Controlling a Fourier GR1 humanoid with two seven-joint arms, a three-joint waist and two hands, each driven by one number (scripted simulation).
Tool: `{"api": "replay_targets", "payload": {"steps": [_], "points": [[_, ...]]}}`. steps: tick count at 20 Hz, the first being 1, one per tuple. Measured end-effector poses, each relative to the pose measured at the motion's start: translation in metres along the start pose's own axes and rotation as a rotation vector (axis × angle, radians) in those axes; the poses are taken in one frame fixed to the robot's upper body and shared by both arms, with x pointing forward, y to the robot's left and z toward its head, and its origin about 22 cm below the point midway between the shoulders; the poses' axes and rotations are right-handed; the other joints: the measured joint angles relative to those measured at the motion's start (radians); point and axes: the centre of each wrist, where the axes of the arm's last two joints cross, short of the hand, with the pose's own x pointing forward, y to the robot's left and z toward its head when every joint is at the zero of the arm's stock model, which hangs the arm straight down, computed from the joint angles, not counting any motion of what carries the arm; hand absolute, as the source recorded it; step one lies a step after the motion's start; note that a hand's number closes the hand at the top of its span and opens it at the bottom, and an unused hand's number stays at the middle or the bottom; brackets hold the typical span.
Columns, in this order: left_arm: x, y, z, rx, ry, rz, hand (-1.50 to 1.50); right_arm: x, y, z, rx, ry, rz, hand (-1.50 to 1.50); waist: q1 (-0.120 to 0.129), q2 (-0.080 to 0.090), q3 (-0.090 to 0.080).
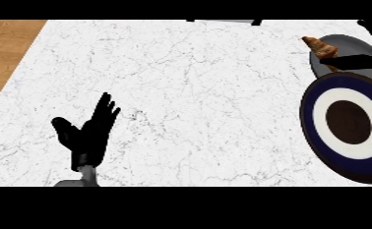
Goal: Pick the croissant from the plate and place it in the pan
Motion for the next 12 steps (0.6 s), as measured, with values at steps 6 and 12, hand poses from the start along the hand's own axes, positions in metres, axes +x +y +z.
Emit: {"api": "replay_targets", "payload": {"steps": [6,12], "points": [[-0.001,0.001,0.002,0.015,0.0,0.003,0.0,-0.014,-0.042,0.012,0.039,0.007,-0.271,-1.5,-0.018,-0.005,-0.001],[-0.003,0.004,0.004,0.033,0.006,0.007,0.0,-0.035,-0.085,0.036,0.123,-0.014,-0.421,-1.5,-0.032,-0.011,-0.002]]}}
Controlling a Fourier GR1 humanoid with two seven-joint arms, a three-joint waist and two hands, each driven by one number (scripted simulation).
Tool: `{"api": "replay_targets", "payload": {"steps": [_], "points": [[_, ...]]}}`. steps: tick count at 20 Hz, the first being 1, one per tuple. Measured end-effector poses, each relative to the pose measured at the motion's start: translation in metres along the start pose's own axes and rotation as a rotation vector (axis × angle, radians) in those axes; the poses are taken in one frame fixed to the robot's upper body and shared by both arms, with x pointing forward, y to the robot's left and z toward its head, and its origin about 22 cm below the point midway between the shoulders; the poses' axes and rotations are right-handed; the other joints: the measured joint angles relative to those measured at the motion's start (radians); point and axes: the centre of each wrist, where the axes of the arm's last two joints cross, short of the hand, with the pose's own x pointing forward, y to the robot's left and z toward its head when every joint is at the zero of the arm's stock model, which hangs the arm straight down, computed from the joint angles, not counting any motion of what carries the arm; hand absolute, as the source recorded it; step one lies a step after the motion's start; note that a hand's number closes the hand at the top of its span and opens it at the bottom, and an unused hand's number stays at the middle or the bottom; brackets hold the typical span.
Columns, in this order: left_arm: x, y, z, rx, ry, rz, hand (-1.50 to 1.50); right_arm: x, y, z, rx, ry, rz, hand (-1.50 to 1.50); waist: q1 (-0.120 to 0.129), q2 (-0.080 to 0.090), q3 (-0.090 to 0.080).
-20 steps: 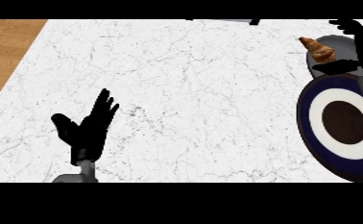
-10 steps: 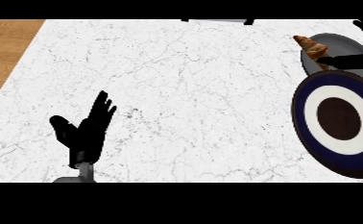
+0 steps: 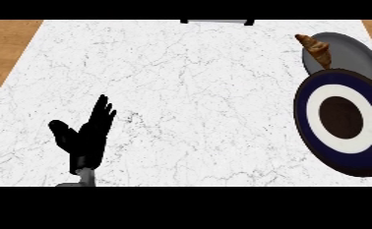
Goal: Pick the croissant from the plate and place it in the pan
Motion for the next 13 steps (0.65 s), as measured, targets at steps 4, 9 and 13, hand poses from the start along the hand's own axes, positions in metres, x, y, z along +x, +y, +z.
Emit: {"api": "replay_targets", "payload": {"steps": [4,9,13], "points": [[0.001,0.001,0.0,0.012,0.012,0.001,0.0,-0.002,-0.017,0.015,0.027,0.034,0.004,-1.5,-0.007,-0.004,0.0],[0.0,0.002,0.0,0.018,0.015,0.007,0.0,-0.005,-0.028,0.029,0.018,0.054,0.029,-1.5,-0.011,-0.009,-0.002],[-0.002,0.001,0.0,0.021,0.017,0.006,0.0,-0.007,-0.038,0.041,0.004,0.07,0.04,-1.5,-0.017,-0.012,-0.002]]}}
